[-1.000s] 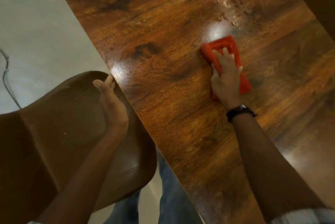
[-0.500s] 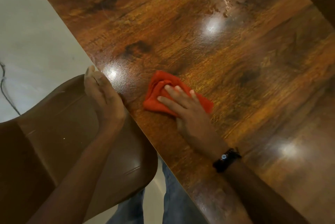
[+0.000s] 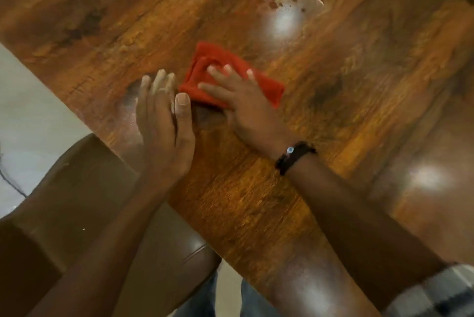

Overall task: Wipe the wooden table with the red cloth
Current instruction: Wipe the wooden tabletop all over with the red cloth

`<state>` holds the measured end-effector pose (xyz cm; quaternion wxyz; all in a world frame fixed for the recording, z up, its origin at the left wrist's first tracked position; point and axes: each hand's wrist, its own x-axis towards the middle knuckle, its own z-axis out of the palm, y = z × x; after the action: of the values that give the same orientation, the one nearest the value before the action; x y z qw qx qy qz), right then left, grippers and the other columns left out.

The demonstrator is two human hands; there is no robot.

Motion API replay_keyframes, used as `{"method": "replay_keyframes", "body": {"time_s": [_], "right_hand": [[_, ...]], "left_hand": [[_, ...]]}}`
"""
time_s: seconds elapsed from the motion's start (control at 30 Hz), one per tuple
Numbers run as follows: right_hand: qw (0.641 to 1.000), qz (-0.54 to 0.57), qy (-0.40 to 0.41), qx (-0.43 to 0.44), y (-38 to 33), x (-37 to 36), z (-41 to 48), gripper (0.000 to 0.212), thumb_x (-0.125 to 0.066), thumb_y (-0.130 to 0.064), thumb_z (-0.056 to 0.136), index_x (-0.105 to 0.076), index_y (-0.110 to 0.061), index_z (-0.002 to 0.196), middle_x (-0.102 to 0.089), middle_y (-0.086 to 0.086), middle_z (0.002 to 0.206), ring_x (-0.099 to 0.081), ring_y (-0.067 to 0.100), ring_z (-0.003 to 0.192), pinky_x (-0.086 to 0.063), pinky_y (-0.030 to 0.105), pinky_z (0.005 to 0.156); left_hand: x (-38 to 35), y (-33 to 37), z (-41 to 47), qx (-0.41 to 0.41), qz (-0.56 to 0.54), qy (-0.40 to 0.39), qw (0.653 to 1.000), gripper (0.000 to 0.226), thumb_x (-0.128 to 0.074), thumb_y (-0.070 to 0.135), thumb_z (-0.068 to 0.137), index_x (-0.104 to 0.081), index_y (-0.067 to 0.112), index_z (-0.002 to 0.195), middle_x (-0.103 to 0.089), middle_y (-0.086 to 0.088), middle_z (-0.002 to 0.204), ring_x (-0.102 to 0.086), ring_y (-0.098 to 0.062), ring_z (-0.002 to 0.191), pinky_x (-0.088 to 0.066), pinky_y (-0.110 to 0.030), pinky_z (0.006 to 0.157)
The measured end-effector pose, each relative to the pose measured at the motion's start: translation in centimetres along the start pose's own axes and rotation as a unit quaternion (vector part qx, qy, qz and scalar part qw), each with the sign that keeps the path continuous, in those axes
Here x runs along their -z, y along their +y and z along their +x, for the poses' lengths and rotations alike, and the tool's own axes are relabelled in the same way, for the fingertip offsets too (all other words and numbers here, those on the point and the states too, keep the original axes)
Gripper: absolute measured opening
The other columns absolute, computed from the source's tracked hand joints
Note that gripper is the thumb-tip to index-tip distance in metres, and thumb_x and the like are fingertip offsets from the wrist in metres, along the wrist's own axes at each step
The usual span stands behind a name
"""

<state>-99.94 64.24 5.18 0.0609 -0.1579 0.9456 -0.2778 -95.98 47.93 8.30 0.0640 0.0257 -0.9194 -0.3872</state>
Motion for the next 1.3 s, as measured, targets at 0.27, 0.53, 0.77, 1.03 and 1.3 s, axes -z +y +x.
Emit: {"method": "replay_keyframes", "body": {"time_s": [0.27, 0.53, 0.77, 1.03, 1.3], "right_hand": [[0.990, 0.000, 0.069, -0.123, 9.4, 6.0, -6.9, 0.064, -0.051, 0.001, 0.087, -0.047, -0.032, 0.142, -0.031, -0.007, 0.157, -0.022, 0.018, 0.148, -0.008, 0.050, 0.119], [0.962, -0.054, 0.148, -0.224, 23.0, 14.3, 2.0, 0.047, -0.047, -0.016, 0.098, -0.045, -0.028, 0.143, -0.030, 0.004, 0.158, -0.025, 0.025, 0.146, -0.011, 0.060, 0.118], [0.964, -0.058, 0.144, -0.216, 21.7, 14.2, 13.1, 0.046, -0.046, -0.017, 0.100, -0.045, -0.032, 0.143, -0.033, 0.002, 0.156, -0.023, 0.025, 0.146, -0.005, 0.063, 0.117], [0.999, -0.009, 0.020, -0.027, 15.1, 10.0, 1.5, 0.065, -0.049, -0.001, 0.089, -0.042, -0.032, 0.145, -0.027, -0.007, 0.159, -0.016, 0.015, 0.149, -0.003, 0.041, 0.121], [0.952, -0.044, 0.104, -0.284, 30.6, 20.9, 3.1, 0.048, -0.038, -0.034, 0.099, -0.035, -0.038, 0.146, -0.026, 0.000, 0.160, -0.023, 0.026, 0.147, -0.016, 0.065, 0.115]], "left_hand": [[-7.9, 5.1, 7.8, -0.070, 0.037, -0.081, 0.994, 0.058, -0.023, 0.045, 0.104, -0.032, 0.011, 0.150, -0.027, -0.007, 0.159, -0.009, -0.023, 0.151, -0.004, -0.050, 0.122], [-13.3, 5.7, 10.2, -0.155, 0.214, -0.133, 0.955, 0.076, -0.007, 0.060, 0.099, -0.016, 0.009, 0.155, -0.009, -0.011, 0.164, 0.002, -0.024, 0.152, 0.001, -0.057, 0.120], [-13.4, 6.2, 10.1, -0.154, 0.228, -0.136, 0.952, 0.082, -0.005, 0.064, 0.097, -0.011, 0.008, 0.155, -0.008, -0.010, 0.164, 0.003, -0.022, 0.152, 0.001, -0.054, 0.121], [-13.0, 6.3, 10.1, -0.135, 0.187, -0.136, 0.963, 0.094, -0.004, 0.074, 0.090, -0.004, 0.008, 0.156, -0.003, -0.010, 0.165, 0.004, -0.020, 0.152, -0.001, -0.050, 0.123], [-13.2, 6.2, 10.4, -0.128, 0.228, -0.164, 0.951, 0.091, -0.001, 0.074, 0.091, -0.006, 0.010, 0.156, -0.002, -0.008, 0.165, 0.007, -0.019, 0.152, 0.002, -0.051, 0.122]]}}
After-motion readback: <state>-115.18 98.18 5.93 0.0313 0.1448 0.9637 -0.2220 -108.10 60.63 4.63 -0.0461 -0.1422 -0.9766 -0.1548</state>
